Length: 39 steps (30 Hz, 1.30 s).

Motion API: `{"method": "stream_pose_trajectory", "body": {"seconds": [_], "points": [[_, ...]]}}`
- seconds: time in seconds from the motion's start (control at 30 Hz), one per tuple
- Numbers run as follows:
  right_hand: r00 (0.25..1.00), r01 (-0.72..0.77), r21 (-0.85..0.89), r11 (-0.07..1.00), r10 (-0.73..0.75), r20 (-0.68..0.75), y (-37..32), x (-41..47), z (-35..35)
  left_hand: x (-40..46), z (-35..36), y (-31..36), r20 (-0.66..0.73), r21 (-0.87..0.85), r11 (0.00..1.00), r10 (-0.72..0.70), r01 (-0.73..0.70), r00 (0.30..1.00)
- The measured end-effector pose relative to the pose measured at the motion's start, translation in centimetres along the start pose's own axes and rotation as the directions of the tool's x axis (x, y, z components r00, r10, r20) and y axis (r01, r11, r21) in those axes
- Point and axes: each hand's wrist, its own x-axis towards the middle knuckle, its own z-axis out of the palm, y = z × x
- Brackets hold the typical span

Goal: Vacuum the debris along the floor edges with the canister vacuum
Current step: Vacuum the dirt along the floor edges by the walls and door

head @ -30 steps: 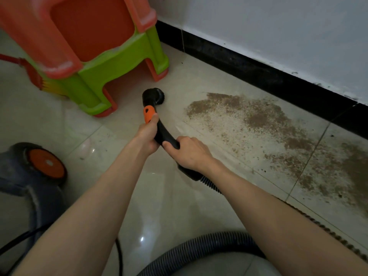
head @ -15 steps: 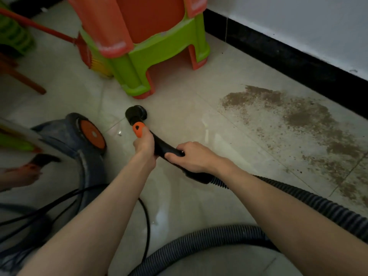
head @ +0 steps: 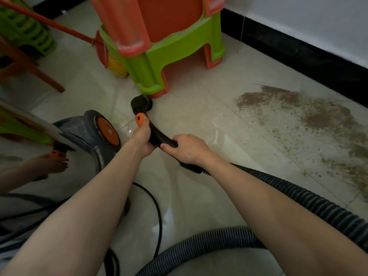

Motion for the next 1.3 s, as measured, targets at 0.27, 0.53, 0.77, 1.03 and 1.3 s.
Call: {"method": "stream_pose_trajectory", "body": {"seconds": [0.27, 0.53, 0.77, 1.03, 1.3], "points": [[0.979, 0.018, 0.163, 0.986, -0.050, 0.195, 0.8, -3.0, 0.1, -0.8, -1.6, -4.8, -0.328, -0.032, 0.994, 0.084, -0.100, 0.941], [0.981, 0.032, 0.016, 0.999, -0.034, 0.189, 1.1, -6.8, -0.9, -4.2, -1.6, -6.5, -0.111, -0.205, 0.979, -0.032, 0.009, 0.993], [0.975, -0.004, 0.115, 0.993, -0.022, 0.221, 1.7, -9.0, -2.2, -4.8, -0.5, -8.2, -0.240, -0.053, 0.998, 0.028, -0.042, 0.970], [0.979, -0.011, 0.067, 0.998, -0.003, 0.205, 1.7, -11.2, -2.1, -7.0, 0.3, -9.6, -0.303, -0.006, 0.999, 0.041, -0.045, 0.952], [0.977, -0.129, 0.214, 0.968, 0.086, 0.196, 4.1, -14.0, -4.1, -9.1, 3.1, -9.9, -0.075, -0.015, 1.000, -0.007, 0.006, 0.997]]}}
